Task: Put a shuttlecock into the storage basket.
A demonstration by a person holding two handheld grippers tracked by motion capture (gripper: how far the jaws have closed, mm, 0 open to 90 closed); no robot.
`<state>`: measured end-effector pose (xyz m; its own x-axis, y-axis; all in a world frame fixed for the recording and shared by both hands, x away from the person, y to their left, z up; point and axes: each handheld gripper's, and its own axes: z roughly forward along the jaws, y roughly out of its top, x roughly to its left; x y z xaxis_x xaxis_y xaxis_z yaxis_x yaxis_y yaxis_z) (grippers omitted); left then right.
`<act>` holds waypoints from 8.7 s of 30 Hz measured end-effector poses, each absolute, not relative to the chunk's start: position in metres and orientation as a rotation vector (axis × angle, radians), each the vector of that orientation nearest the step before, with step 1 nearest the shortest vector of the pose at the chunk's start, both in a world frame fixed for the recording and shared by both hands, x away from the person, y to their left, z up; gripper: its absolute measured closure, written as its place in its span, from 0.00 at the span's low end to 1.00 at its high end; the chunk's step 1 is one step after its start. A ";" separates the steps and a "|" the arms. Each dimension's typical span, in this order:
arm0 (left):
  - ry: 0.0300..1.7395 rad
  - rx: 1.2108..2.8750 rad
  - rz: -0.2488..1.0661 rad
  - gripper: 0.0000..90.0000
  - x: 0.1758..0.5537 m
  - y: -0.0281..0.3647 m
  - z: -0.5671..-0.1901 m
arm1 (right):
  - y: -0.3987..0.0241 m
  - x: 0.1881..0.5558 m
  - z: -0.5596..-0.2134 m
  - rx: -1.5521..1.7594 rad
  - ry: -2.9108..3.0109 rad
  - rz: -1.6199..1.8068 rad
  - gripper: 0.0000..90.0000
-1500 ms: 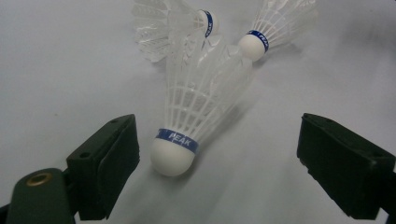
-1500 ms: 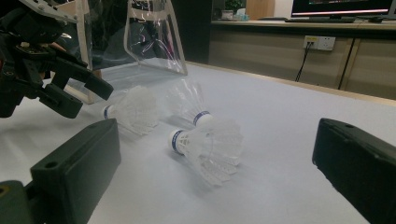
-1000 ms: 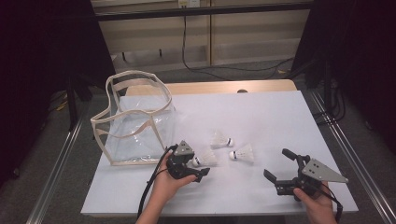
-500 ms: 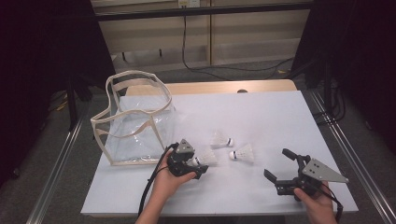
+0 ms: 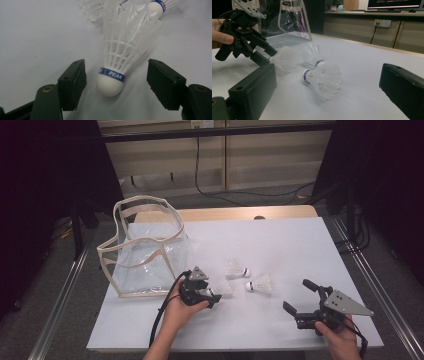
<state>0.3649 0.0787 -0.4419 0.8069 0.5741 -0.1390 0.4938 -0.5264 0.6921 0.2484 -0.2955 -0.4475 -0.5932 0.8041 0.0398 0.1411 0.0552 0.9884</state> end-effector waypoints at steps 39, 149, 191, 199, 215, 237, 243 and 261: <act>0.756 2.351 0.066 0.62 0.376 0.076 -0.439 | -0.295 0.249 -0.448 0.946 1.800 1.577 0.01; 0.799 2.396 -0.106 0.73 0.375 0.072 -0.353 | -0.296 0.248 -0.448 0.955 1.798 1.586 0.01; 0.819 2.422 -0.113 0.73 0.386 0.069 -0.322 | -0.297 0.248 -0.448 0.956 1.800 1.587 0.01; 0.817 2.427 -0.107 0.73 0.388 0.069 -0.318 | -0.297 0.248 -0.448 0.954 1.800 1.585 0.01; 0.830 2.426 -0.088 0.73 0.394 0.068 -0.307 | -0.297 0.248 -0.448 0.950 1.801 1.585 0.01; 0.828 2.435 -0.094 0.73 0.399 0.067 -0.294 | -0.296 0.247 -0.448 0.948 1.800 1.586 0.01; 0.833 2.425 -0.100 0.73 0.400 0.069 -0.291 | -0.296 0.247 -0.448 0.949 1.801 1.586 0.01; 0.843 2.429 -0.094 0.73 0.406 0.070 -0.283 | -0.296 0.247 -0.447 0.949 1.801 1.585 0.01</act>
